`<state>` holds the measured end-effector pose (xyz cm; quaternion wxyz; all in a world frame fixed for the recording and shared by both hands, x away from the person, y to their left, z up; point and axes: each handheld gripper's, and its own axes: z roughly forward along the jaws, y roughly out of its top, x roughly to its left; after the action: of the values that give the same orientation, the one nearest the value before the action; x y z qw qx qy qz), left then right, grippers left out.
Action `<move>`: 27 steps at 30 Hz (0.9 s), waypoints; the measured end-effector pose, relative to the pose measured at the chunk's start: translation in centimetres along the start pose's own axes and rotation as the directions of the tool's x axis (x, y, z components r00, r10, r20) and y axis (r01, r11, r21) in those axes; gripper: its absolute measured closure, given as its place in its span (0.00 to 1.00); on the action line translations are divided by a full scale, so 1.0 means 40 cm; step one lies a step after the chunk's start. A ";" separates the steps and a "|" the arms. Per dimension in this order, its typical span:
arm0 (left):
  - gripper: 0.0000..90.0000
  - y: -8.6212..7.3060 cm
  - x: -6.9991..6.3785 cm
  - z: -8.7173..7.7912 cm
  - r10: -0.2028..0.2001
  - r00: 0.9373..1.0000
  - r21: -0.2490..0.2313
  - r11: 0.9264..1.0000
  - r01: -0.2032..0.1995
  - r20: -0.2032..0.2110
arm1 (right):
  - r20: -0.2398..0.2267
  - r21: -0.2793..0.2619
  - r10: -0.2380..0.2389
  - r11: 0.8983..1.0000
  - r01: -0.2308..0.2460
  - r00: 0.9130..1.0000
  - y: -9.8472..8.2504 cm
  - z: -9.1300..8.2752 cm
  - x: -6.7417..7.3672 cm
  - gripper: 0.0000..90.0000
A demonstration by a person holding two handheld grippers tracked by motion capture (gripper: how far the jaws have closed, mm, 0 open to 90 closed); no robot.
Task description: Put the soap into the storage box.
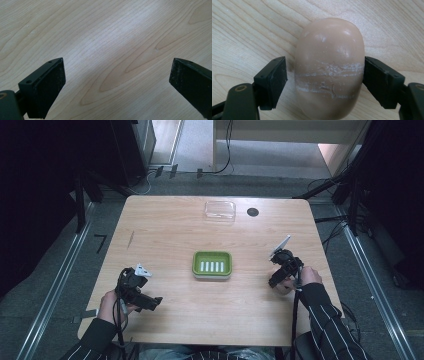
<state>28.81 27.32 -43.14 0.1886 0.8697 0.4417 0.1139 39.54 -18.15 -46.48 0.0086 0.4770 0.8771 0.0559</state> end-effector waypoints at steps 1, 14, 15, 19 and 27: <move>0.01 0.000 0.000 0.000 -0.001 1.000 0.000 1.000 0.001 0.000 | 0.002 0.000 0.001 1.000 -0.001 1.000 0.000 0.000 0.000 0.27; 0.01 0.000 0.000 -0.001 -0.001 1.000 -0.001 1.000 0.001 0.000 | -0.009 0.003 0.003 1.000 -0.003 1.000 0.000 0.005 -0.004 0.30; 0.01 0.000 0.000 -0.001 -0.001 1.000 -0.001 1.000 0.001 0.000 | -0.010 0.004 0.008 1.000 -0.008 1.000 -0.001 0.006 -0.003 0.30; 0.01 0.000 0.001 -0.001 0.001 1.000 -0.001 1.000 -0.001 0.000 | 0.007 0.011 0.003 1.000 -0.003 1.000 -0.001 0.009 -0.004 0.35; 0.01 0.000 0.000 -0.001 0.001 1.000 -0.002 1.000 -0.001 0.001 | 0.010 0.008 0.011 1.000 -0.011 1.000 -0.002 0.007 -0.005 0.37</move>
<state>28.79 27.32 -43.09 0.1898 0.8696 0.4413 0.1142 39.60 -18.32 -46.79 0.0108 0.4821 0.8746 0.0502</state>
